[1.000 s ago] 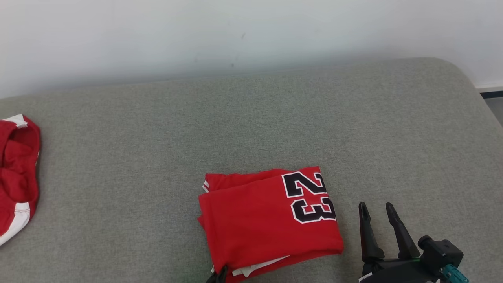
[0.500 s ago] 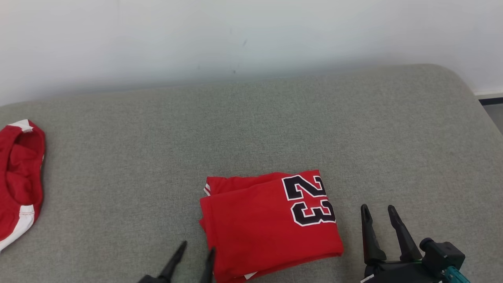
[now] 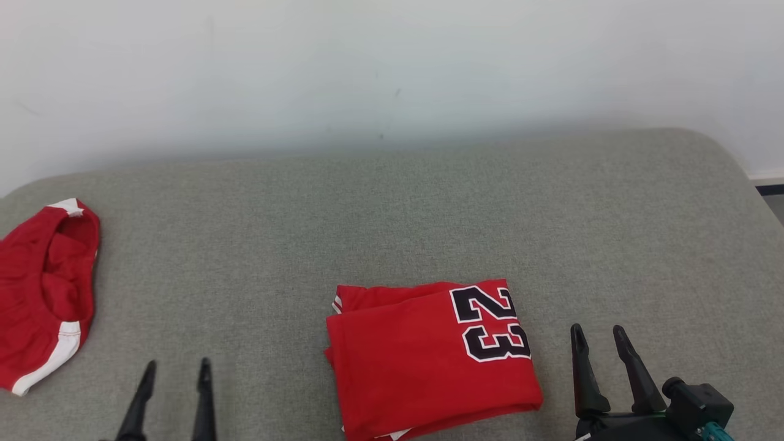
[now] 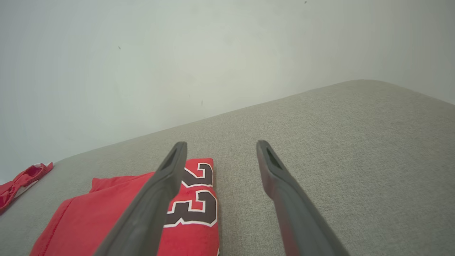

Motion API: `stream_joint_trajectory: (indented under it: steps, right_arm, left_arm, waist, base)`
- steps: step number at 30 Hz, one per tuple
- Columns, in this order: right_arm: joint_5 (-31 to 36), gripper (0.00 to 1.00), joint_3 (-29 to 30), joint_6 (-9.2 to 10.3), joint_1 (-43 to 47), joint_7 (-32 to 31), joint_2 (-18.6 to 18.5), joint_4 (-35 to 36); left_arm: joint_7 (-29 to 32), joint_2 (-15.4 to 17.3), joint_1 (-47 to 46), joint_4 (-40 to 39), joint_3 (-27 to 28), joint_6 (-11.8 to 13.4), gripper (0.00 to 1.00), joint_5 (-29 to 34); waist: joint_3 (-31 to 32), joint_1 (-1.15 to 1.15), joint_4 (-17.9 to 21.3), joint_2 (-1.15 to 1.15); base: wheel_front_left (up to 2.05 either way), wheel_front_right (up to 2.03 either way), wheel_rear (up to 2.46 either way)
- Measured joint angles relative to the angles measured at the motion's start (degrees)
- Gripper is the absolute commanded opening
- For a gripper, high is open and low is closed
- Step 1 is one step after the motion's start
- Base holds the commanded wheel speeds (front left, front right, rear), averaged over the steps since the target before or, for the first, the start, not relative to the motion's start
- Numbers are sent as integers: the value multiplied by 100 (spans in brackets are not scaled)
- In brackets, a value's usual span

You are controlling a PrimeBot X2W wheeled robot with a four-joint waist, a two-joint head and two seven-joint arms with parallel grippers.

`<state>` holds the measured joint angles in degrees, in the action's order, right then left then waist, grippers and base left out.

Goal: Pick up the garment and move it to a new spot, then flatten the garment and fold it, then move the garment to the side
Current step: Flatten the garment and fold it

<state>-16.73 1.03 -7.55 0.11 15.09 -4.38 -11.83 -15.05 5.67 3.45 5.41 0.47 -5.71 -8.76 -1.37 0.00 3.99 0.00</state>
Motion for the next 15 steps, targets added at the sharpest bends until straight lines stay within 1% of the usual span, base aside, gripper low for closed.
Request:
stream_joint_trajectory:
  steps: [3,7,10,15]
  right_arm:
    - [0,100,9,0,41,1,-20,13]
    - [-1,100,0,0,84,1,-40,21]
    - [-1,100,2,0,110,1,-51,34]
    - [-1,100,2,0,160,1,-70,41]
  left_arm:
    - [0,-1,109,-57,297,-1,100,76]
    - [0,1,236,-37,543,-34,100,157]
    - [0,-1,314,-24,606,-82,100,179]
    - [0,-3,409,11,646,-93,100,291]
  waist:
    - [65,0,-34,0]
    - [138,0,-76,0]
    - [176,0,-108,0]
    - [213,0,-157,0]
  base:
    - [0,0,0]
    - [0,0,0]
    - [0,0,0]
    - [0,0,0]
